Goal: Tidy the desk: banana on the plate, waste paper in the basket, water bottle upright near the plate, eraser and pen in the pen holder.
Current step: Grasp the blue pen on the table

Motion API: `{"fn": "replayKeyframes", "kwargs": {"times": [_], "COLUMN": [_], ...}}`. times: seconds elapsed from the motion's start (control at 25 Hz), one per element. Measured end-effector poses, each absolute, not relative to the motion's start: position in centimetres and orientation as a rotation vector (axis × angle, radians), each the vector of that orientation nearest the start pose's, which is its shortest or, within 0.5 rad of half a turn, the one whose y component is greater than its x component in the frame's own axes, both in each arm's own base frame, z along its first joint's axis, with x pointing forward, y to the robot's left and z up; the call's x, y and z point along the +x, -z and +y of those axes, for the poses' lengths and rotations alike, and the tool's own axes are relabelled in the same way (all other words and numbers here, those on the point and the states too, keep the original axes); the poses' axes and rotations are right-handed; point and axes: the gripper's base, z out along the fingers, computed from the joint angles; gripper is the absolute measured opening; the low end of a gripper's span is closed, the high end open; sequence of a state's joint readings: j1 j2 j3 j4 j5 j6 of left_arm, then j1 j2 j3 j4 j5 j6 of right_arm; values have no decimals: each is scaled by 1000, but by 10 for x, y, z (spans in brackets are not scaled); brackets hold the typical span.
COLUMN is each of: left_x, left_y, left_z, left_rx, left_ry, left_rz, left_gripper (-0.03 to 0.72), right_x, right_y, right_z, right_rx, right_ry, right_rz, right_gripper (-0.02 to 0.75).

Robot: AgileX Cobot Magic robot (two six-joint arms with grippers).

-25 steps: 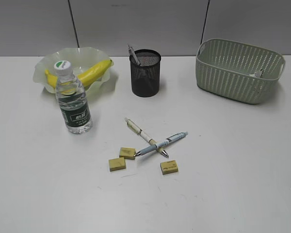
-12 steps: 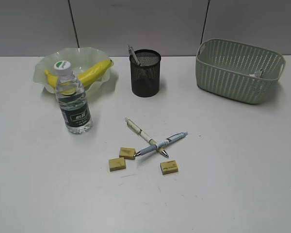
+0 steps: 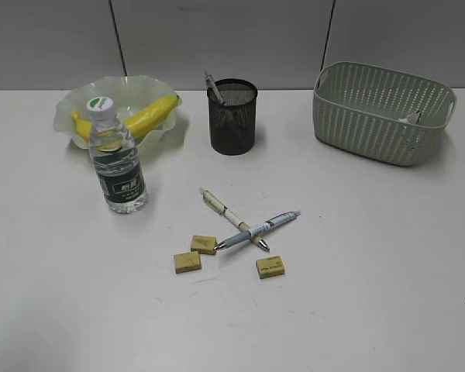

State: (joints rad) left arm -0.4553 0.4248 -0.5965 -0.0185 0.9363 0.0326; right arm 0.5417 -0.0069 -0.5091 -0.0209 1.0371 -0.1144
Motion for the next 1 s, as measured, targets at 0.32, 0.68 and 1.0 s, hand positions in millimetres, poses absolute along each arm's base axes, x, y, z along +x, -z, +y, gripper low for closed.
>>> {"fn": "replayKeyframes", "kwargs": {"times": [0.32, 0.68, 1.0], "left_x": [157, 248, 280], "left_y": [-296, -303, -289], "left_z": [-87, -152, -228], "left_rx": [563, 642, 879], "left_ry": [318, 340, 317], "left_rz": [2519, 2571, 2561], "left_gripper": [384, 389, 452], "right_x": [-5, -5, -5], "right_y": [-282, -282, -282], "right_z": [-4, -4, -4], "right_rx": [-648, -648, -648], "right_ry": [-253, -253, -253], "right_rz": [1906, 1907, 1907], "right_gripper": [542, 542, 542]}}
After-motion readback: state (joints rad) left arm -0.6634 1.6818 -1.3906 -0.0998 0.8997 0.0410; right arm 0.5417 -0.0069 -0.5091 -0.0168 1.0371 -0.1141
